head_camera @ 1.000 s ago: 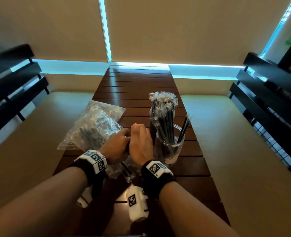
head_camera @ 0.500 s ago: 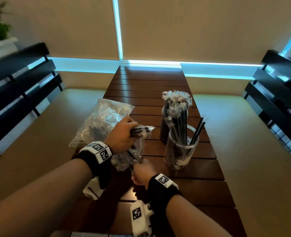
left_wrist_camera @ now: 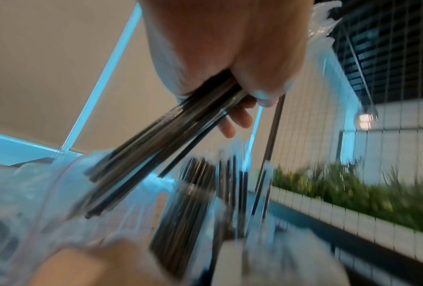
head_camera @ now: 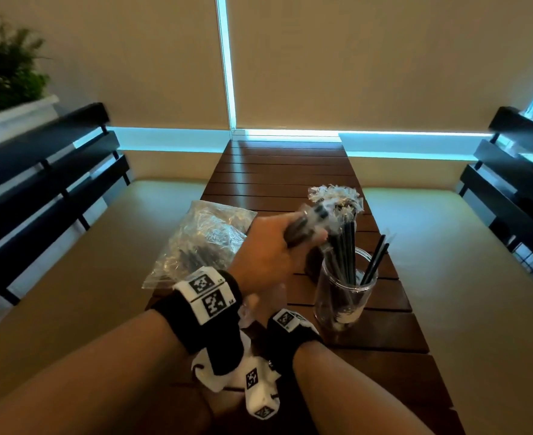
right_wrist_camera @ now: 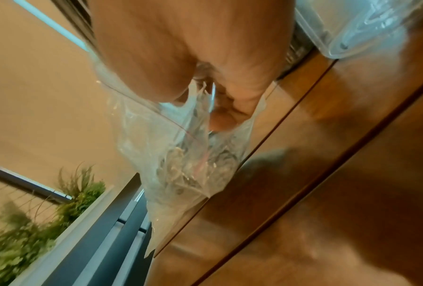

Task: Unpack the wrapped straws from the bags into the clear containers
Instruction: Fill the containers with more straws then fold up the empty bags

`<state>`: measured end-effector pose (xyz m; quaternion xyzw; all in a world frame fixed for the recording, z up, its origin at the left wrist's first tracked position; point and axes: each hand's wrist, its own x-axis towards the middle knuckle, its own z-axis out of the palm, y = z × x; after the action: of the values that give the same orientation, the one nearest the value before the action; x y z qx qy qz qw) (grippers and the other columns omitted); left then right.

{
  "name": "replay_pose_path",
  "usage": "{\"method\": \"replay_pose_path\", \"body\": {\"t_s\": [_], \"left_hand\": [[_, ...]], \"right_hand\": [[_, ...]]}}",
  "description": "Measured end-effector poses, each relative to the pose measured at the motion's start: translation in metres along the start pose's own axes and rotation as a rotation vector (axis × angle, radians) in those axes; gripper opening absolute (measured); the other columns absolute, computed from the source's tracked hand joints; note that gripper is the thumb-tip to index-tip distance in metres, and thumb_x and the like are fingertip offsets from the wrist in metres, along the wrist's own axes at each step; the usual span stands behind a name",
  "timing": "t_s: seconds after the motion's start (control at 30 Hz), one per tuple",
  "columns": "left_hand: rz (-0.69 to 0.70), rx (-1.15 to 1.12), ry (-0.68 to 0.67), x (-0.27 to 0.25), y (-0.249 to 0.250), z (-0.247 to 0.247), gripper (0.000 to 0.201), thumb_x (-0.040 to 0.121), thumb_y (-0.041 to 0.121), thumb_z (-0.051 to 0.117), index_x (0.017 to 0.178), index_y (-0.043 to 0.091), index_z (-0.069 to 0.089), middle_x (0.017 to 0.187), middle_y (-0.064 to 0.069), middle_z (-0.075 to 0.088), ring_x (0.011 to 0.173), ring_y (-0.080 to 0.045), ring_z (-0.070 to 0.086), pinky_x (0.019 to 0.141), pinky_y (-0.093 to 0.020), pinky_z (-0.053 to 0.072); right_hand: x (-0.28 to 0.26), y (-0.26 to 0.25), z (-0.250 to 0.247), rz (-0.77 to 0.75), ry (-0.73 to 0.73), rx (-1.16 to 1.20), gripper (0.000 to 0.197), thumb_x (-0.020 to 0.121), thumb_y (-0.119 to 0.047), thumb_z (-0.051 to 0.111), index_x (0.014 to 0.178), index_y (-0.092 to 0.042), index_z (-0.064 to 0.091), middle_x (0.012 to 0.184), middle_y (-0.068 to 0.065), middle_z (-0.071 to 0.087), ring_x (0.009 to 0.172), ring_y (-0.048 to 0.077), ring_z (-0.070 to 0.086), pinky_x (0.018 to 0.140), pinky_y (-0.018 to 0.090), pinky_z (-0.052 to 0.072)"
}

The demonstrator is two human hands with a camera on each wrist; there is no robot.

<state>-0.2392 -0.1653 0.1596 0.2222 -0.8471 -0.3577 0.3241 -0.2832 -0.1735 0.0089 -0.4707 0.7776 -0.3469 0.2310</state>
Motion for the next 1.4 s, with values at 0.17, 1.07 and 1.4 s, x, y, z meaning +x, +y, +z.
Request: {"method": "replay_pose_path", "body": {"t_s": [0.17,1.07,1.4], "left_hand": [[-0.151,-0.272,0.358,0.036,0.015,-0.045,0.032,0.096,0.039,0.058,0.084,0.01,0.062,0.07,-0.003,0.067,0.075,-0.017,0.073,0.076,-0.033,0.057],[0.028,-0.469,0.391,0.029,0.127,-0.091,0.035,0.088,0.014,0.071,0.061,0.013,0.049,0.054,-0.002,0.045,0.054,-0.019,0.051,0.072,-0.04,0.051],[0.079,-0.226,0.221,0.028,0.158,-0.043,0.027,0.085,0.014,0.073,0.065,0.005,0.058,0.057,-0.008,0.058,0.054,-0.018,0.057,0.061,-0.036,0.051]], "right_hand": [[-0.02,-0.013,-0.033,0.019,0.083,-0.173,0.03,0.095,-0.024,0.05,0.122,-0.018,0.059,0.124,0.007,0.056,0.118,0.031,0.05,0.098,0.035,0.039],[-0.053,-0.116,-0.181,0.129,-0.316,1.397,0.078,0.098,-0.066,0.026,0.123,0.0,0.058,0.129,0.026,0.058,0.12,0.035,0.057,0.11,0.042,0.042],[-0.088,-0.105,-0.239,-0.431,-0.127,0.87,0.035,0.083,-0.014,0.045,0.114,-0.016,0.061,0.099,-0.007,0.072,0.098,0.01,0.067,0.078,0.03,0.054]]}}
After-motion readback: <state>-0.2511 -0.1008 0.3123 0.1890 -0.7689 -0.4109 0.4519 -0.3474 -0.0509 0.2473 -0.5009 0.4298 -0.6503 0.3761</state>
